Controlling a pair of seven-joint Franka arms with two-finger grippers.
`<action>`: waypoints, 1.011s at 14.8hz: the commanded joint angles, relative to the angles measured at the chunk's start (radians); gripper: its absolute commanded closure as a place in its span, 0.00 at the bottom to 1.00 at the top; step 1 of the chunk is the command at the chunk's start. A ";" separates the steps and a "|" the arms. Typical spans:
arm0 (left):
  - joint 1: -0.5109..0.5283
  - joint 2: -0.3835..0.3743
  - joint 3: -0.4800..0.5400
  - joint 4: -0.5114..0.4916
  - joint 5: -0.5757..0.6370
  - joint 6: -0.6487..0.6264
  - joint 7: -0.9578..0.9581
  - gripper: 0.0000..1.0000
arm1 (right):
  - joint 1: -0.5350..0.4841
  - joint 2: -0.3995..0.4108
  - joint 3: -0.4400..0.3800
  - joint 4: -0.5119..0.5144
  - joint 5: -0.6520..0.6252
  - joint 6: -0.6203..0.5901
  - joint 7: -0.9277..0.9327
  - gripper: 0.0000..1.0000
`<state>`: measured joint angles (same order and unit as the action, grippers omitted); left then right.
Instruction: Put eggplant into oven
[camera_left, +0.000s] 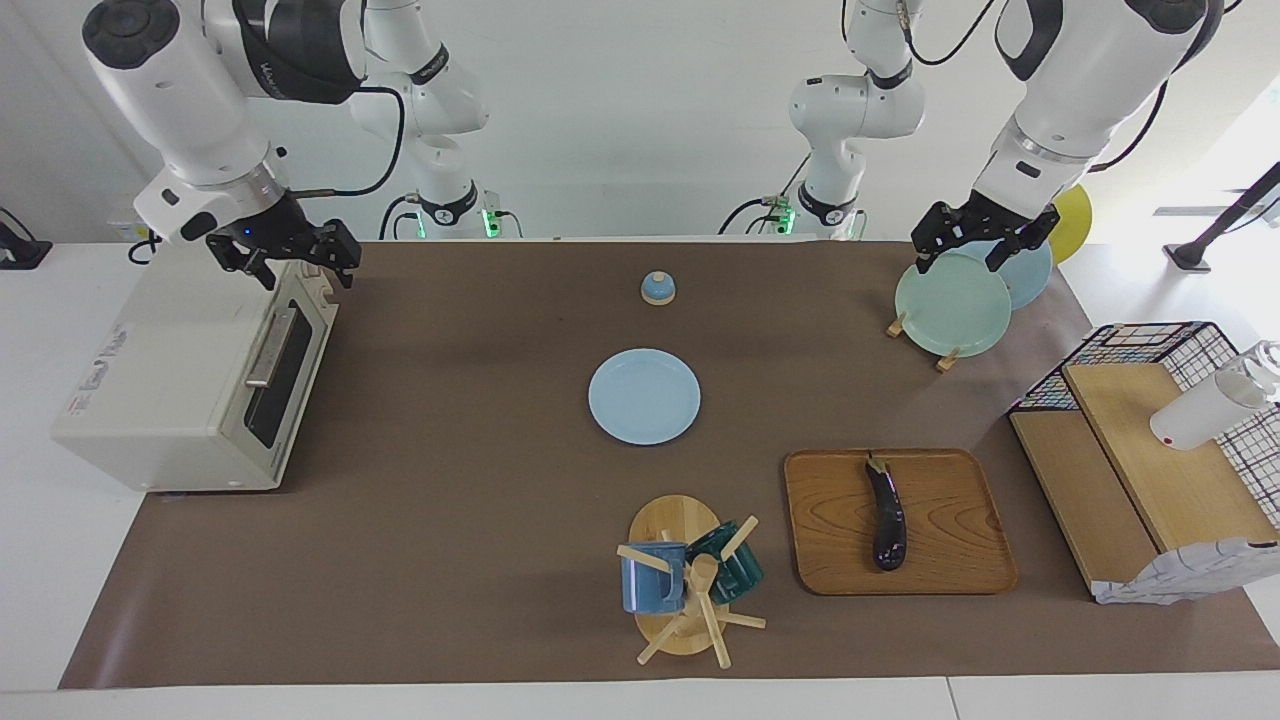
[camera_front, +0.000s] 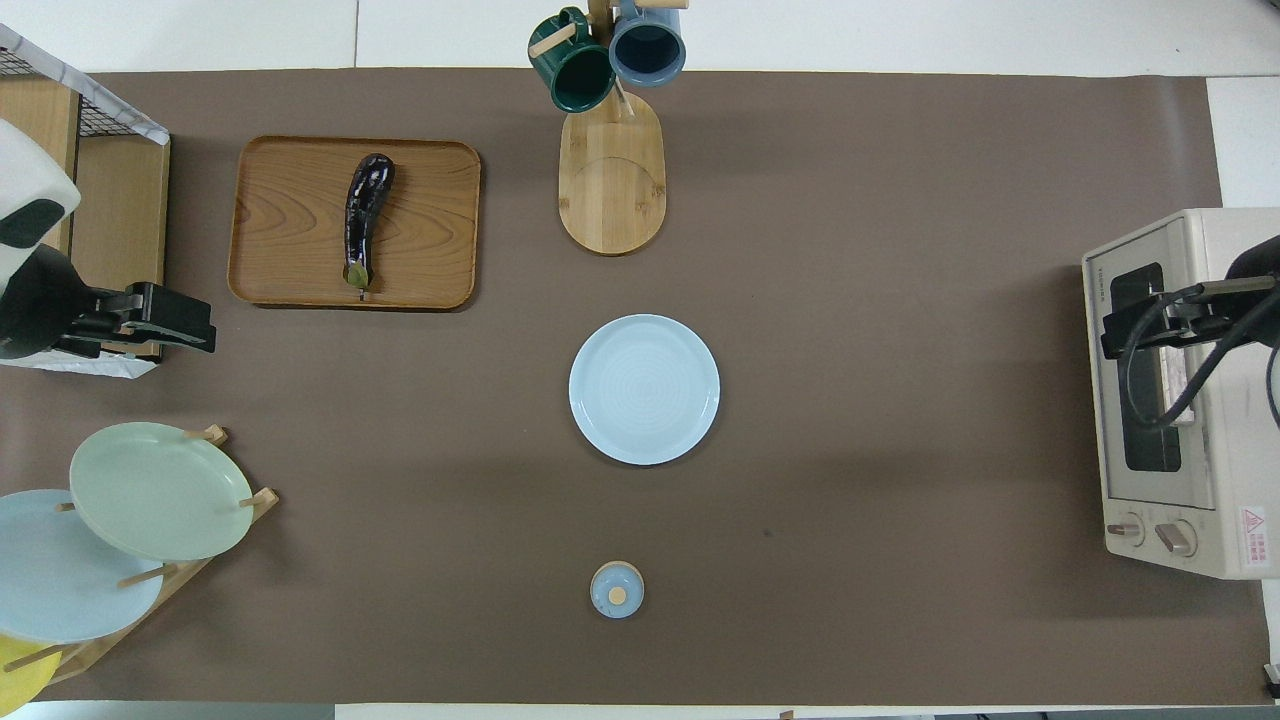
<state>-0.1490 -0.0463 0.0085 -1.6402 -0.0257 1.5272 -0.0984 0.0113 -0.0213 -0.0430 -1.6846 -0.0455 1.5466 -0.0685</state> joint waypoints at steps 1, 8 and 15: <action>0.002 0.000 0.002 0.008 -0.013 0.008 -0.008 0.00 | -0.019 -0.006 0.012 -0.001 0.024 -0.016 0.001 0.00; 0.003 -0.006 0.002 -0.004 -0.014 0.017 -0.011 0.00 | -0.019 -0.006 0.012 -0.001 0.024 -0.016 0.000 0.00; -0.006 0.090 0.001 -0.027 -0.032 0.215 -0.029 0.00 | -0.019 -0.006 0.012 -0.001 0.024 -0.016 0.001 0.00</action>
<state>-0.1494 -0.0150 0.0081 -1.6670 -0.0328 1.6724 -0.1150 0.0113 -0.0213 -0.0430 -1.6846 -0.0455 1.5466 -0.0685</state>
